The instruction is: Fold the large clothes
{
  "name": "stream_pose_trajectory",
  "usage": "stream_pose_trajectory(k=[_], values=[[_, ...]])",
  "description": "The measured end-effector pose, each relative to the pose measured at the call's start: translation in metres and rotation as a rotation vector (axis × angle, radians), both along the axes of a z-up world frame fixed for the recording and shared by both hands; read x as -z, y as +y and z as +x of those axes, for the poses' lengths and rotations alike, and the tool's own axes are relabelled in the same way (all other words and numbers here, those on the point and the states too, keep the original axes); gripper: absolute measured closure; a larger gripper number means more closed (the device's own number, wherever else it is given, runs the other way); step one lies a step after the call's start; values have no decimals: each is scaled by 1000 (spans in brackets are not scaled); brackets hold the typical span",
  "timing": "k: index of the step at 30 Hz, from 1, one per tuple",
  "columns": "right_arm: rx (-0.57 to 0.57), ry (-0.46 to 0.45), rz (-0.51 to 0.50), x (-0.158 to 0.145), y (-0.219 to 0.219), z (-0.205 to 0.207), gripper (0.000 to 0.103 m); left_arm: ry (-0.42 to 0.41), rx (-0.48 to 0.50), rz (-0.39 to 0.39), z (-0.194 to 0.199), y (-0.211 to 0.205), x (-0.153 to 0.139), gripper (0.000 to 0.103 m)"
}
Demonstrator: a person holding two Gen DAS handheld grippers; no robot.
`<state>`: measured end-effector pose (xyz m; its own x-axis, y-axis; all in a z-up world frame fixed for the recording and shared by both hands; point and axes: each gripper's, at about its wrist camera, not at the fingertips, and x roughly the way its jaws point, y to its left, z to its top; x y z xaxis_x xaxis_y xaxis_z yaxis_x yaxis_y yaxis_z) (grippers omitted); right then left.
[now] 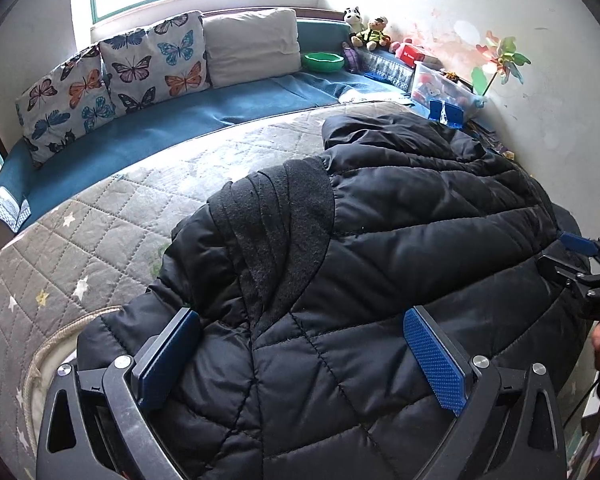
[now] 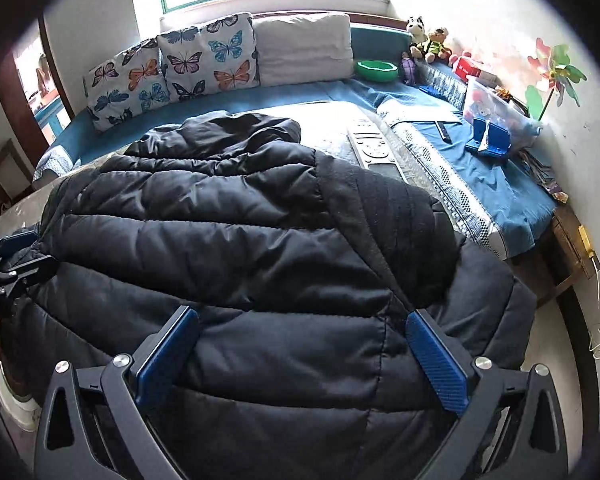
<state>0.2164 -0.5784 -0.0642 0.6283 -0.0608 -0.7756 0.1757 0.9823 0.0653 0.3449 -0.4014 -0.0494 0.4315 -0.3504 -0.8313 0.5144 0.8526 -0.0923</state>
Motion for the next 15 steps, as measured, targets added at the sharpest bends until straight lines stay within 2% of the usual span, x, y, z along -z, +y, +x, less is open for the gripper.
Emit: stream_pose_trajectory(k=[9,15], values=[[39,-45,0,3,1,-4,0,2,-5,7,-4,-2,-2,0],[76,-26,30,4,1,-5,0,-35,-1,31,-16,-3,-6,0]])
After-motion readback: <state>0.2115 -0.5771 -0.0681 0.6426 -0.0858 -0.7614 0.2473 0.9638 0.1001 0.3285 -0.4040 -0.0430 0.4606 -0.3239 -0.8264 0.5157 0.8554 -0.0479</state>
